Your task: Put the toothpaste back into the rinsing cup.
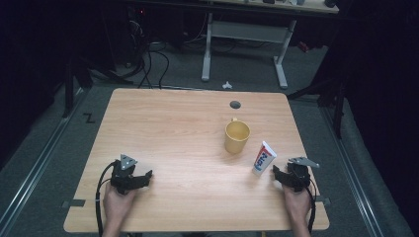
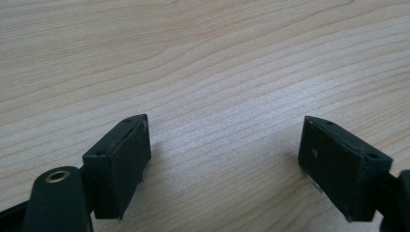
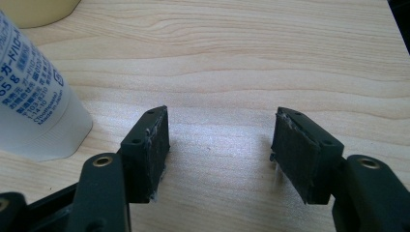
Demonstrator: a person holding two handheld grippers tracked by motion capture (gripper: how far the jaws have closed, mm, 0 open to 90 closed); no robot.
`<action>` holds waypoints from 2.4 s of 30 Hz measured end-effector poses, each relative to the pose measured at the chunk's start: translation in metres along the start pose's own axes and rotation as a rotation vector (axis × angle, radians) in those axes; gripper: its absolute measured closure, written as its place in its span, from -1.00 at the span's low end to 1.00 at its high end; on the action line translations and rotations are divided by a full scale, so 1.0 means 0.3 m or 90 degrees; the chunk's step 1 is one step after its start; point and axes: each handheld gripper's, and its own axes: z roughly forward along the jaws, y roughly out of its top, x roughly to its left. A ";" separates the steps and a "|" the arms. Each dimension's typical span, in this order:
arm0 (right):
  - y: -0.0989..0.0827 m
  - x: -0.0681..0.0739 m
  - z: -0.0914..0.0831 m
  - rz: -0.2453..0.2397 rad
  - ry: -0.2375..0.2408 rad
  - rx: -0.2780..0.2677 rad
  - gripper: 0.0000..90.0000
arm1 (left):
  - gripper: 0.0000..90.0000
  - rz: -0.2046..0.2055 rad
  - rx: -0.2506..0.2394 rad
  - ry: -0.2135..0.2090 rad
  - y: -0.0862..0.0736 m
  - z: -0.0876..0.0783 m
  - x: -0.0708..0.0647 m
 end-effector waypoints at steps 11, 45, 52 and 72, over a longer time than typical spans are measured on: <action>0.000 0.000 0.000 0.000 0.000 0.000 -0.15 | -0.57 0.000 0.000 0.000 0.000 0.000 0.001; -0.003 0.014 -0.041 -0.005 0.021 -0.024 -0.07 | -0.57 0.000 0.000 0.000 0.000 0.000 0.001; -0.009 0.019 -0.069 -0.005 0.028 -0.037 -0.07 | -0.57 0.000 0.001 0.000 0.000 0.000 0.001; -0.043 0.064 -0.137 -0.025 0.040 -0.058 -0.07 | -0.57 0.000 0.000 0.000 0.000 0.000 0.001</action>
